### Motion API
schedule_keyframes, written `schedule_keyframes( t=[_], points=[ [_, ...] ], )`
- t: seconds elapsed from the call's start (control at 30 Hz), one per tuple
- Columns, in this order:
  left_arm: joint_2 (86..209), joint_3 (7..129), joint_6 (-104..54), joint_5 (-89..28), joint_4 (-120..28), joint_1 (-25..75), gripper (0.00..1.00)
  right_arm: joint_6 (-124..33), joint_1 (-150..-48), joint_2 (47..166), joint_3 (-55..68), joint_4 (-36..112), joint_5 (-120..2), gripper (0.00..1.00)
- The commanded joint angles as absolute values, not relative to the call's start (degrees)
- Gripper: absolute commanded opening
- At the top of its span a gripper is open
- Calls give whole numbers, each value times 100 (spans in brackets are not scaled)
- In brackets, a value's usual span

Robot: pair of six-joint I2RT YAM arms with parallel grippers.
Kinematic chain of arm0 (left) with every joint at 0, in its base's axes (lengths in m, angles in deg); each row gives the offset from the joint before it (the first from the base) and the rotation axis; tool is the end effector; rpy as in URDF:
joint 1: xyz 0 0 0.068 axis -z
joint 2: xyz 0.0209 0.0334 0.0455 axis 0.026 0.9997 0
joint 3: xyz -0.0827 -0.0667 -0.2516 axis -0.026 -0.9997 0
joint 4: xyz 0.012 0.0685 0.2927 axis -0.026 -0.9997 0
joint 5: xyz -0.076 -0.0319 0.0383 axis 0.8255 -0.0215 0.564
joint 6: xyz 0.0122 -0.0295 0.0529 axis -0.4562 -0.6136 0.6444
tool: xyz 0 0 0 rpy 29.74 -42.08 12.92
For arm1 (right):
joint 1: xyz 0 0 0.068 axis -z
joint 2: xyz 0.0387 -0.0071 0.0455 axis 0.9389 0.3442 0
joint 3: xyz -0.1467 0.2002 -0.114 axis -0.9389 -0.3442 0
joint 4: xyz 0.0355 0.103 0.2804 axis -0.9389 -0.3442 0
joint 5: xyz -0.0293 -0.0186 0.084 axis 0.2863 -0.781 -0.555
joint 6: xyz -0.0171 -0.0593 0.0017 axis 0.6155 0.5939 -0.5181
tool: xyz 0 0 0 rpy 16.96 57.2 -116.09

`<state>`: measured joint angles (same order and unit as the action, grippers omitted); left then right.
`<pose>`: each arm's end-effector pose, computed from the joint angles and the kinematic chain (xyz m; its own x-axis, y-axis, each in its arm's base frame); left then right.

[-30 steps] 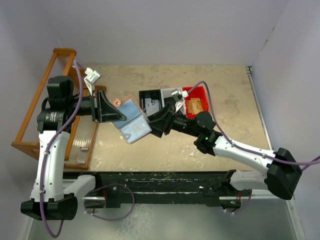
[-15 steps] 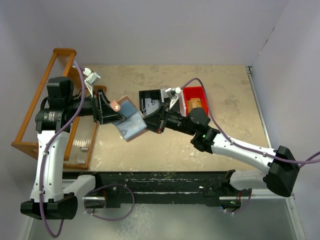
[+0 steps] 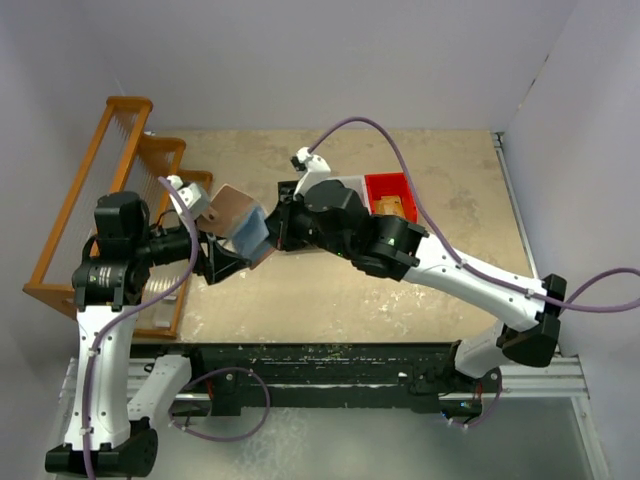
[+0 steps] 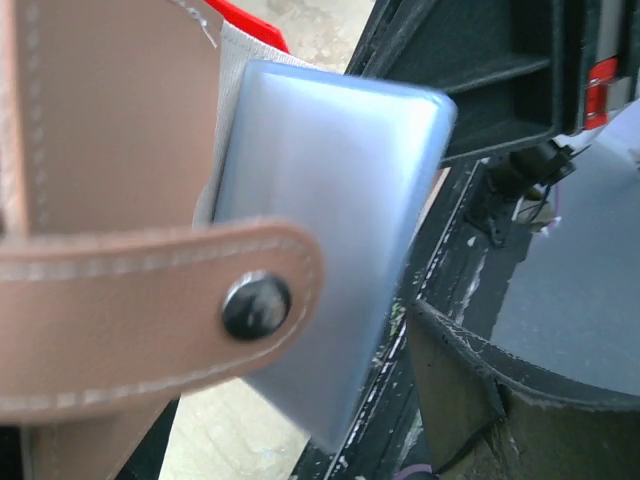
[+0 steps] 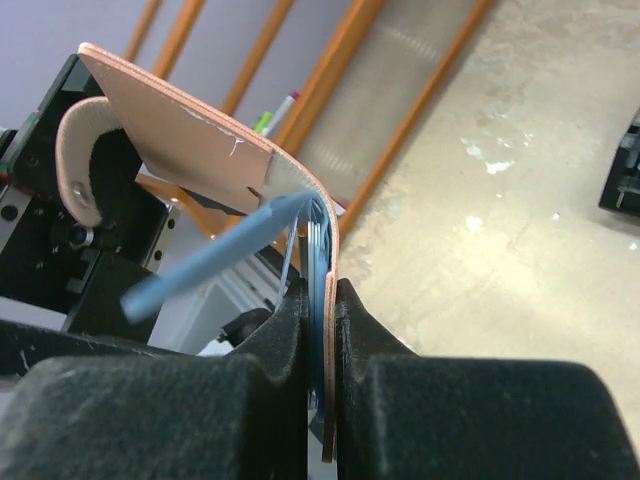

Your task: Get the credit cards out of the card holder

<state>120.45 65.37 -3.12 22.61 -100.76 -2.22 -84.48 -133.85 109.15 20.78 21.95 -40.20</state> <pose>0.1726 -0.0387 0.4195 -0.3776 0.0833 -0.9222 0.8250 0.4824 -0.2943 0.1777 0.3431 0.4475 -0.6232 0.3202 -0.7135 -0.5025 0.5351 0.6790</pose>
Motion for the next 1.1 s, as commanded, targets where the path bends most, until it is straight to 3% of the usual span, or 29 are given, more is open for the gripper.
schedule_keyframes(
  t=[0.0,0.4,0.6,0.67,1.07],
  points=[
    [11770,6163,-7,2265,-9158,-211,86,-8231,-13596,11354,2861,915,-2943,0],
    [11538,5579,-184,2169,-8735,-211,82,-8257,-13868,11960,3610,415,-2409,0],
    [11515,5623,-243,939,-8498,-215,59,-8205,-13868,11998,3790,189,-2371,0],
    [11516,5748,-280,674,-8471,-211,56,-8188,-13868,11923,3724,158,-2352,0],
    [11234,6209,-220,517,-9094,-211,54,-8135,-13868,11390,3164,307,-2829,0]
  ],
)
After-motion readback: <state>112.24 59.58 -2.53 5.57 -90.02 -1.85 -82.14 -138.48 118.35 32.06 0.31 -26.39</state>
